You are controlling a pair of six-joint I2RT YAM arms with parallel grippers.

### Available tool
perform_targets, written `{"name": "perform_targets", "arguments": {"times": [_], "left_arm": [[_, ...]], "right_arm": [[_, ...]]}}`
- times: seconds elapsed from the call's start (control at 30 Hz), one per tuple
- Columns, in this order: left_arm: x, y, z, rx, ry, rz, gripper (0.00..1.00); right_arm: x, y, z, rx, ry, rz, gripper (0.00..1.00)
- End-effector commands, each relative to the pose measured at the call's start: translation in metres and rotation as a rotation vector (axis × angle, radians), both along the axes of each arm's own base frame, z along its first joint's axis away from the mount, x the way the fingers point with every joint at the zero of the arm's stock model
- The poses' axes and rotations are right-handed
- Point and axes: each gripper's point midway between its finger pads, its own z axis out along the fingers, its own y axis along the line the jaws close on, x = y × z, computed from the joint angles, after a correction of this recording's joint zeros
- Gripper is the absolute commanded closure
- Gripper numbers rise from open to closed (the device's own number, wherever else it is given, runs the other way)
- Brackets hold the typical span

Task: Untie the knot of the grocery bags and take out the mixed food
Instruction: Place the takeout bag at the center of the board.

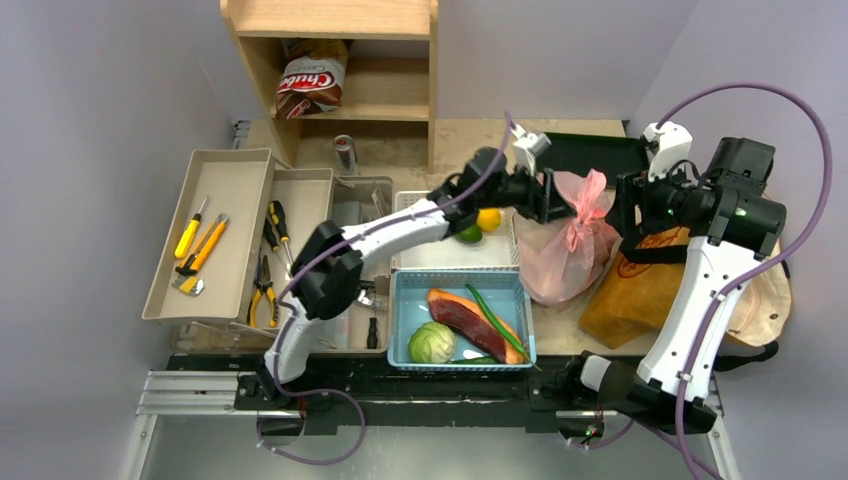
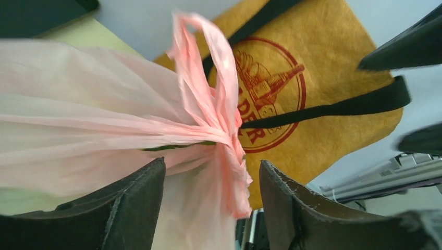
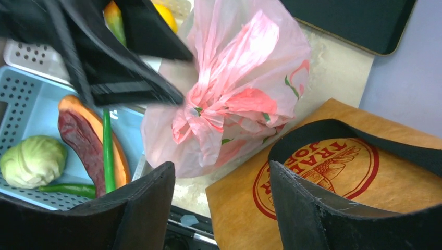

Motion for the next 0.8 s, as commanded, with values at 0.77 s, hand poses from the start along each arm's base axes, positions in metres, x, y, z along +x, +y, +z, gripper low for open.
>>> {"name": "perform_targets", "arguments": {"times": [0.77], "left_arm": [[0.062, 0.014, 0.045, 0.165, -1.209, -0.342, 0.34]], "right_arm": [[0.037, 0.009, -0.100, -0.162, 0.046, 0.276, 0.37]]}}
